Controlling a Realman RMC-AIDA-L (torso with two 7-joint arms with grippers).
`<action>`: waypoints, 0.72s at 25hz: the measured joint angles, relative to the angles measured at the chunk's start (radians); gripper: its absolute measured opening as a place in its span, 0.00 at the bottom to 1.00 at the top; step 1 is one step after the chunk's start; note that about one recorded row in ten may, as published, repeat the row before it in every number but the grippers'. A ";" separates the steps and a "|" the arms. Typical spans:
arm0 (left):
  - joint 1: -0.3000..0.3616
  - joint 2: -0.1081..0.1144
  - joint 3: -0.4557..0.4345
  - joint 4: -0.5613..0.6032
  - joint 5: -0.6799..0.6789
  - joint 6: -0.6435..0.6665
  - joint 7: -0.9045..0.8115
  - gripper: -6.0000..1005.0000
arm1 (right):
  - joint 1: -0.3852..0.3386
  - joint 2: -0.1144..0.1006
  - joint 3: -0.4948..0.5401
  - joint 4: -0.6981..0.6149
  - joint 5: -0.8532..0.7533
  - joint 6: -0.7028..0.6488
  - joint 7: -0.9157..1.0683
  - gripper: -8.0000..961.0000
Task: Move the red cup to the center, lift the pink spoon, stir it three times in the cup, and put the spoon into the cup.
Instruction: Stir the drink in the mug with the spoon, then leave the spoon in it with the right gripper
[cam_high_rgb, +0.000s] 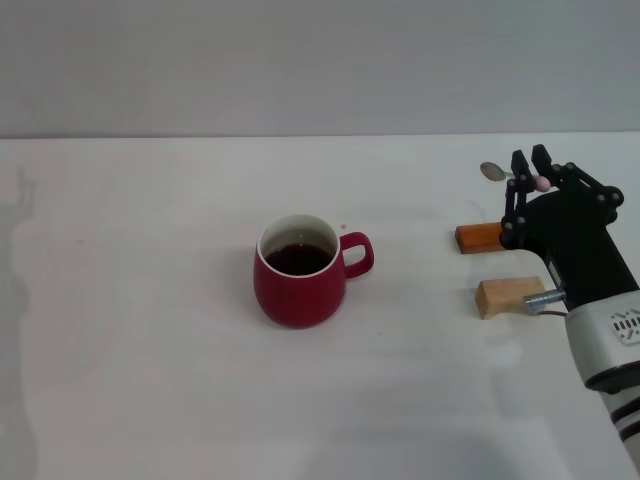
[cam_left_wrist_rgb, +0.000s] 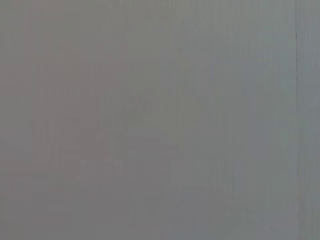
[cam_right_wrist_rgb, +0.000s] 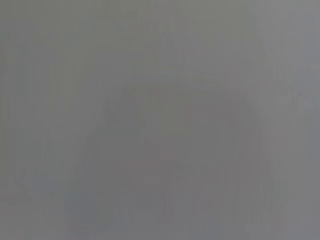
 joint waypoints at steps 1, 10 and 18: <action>0.000 0.000 0.000 -0.001 0.000 0.000 0.000 0.83 | 0.002 0.000 0.000 0.003 0.000 0.000 -0.003 0.14; 0.000 0.000 0.000 -0.003 0.000 -0.002 0.000 0.83 | 0.025 0.000 -0.008 0.017 0.000 0.002 -0.004 0.14; 0.000 0.000 0.000 -0.003 -0.002 -0.003 0.000 0.83 | 0.051 0.000 -0.022 0.032 0.000 0.005 -0.005 0.14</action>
